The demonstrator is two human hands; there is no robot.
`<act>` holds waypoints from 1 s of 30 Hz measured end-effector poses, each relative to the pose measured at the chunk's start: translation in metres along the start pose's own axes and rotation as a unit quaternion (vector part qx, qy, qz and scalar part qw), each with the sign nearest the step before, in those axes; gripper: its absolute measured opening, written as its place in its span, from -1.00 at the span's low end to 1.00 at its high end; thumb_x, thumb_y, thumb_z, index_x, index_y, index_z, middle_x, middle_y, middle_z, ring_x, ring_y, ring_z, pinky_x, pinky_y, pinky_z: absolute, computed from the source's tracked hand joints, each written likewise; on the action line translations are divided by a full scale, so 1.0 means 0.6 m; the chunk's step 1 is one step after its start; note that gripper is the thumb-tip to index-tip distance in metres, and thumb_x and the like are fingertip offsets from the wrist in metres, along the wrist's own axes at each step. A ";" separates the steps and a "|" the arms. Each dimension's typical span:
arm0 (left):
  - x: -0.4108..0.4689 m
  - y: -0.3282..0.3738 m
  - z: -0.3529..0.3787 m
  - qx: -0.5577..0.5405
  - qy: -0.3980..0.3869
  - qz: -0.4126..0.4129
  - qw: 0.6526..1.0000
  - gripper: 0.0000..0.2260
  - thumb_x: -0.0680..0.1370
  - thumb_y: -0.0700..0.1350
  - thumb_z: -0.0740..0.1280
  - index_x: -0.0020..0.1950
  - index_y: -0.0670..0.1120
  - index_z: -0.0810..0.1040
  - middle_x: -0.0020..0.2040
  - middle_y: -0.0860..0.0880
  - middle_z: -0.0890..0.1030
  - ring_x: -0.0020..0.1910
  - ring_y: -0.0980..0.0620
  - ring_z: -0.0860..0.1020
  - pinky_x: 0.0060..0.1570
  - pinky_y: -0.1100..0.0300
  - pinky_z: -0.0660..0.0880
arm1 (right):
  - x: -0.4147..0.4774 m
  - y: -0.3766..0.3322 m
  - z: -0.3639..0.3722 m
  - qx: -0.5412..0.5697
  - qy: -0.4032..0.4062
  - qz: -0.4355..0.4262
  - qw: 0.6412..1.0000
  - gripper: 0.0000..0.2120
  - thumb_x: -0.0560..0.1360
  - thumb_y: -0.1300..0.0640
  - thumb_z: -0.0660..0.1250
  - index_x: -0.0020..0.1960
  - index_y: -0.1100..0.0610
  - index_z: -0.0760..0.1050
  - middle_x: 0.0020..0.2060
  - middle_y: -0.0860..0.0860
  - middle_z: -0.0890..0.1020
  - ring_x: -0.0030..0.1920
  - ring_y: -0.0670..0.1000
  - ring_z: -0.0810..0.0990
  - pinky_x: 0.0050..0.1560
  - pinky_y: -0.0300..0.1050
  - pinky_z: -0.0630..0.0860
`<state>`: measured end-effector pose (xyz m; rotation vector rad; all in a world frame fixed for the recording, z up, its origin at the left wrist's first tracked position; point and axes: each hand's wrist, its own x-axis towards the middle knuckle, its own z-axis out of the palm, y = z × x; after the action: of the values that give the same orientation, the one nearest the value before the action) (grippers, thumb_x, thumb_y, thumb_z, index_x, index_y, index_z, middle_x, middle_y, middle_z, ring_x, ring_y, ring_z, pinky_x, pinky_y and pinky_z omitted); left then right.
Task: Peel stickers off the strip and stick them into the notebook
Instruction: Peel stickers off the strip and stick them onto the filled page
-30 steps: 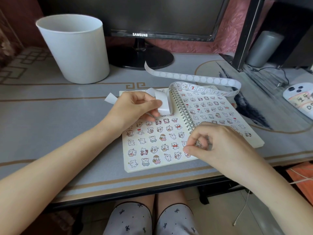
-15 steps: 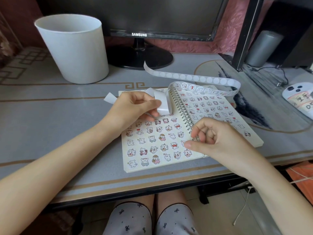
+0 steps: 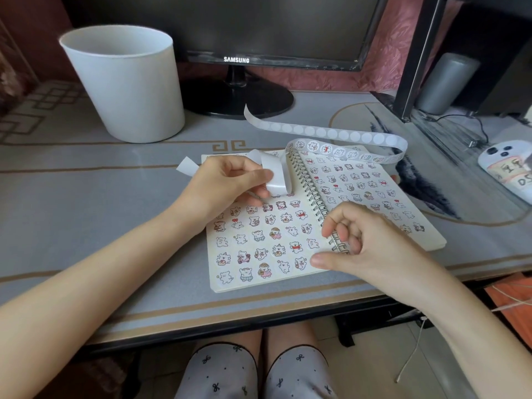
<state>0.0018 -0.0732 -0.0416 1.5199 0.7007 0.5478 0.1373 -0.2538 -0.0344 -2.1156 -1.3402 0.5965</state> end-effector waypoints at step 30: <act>0.056 -0.006 -0.108 -0.119 0.199 0.118 0.966 -0.90 0.58 -0.21 0.29 -0.12 -0.19 0.47 -0.06 -0.20 0.67 -0.05 -0.02 0.68 -0.10 0.27 0.58 | 0.048 -0.130 0.061 -0.155 -0.124 -0.241 0.950 -0.36 0.27 -0.31 0.44 0.30 -0.13 0.46 0.25 -0.29 0.46 0.24 -0.26 0.31 0.25 -0.30 0.26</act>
<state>-0.0211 -0.0039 -0.0426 1.2838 0.7310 1.0996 0.0743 -0.1927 -0.0120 -1.8688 -2.1266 0.4762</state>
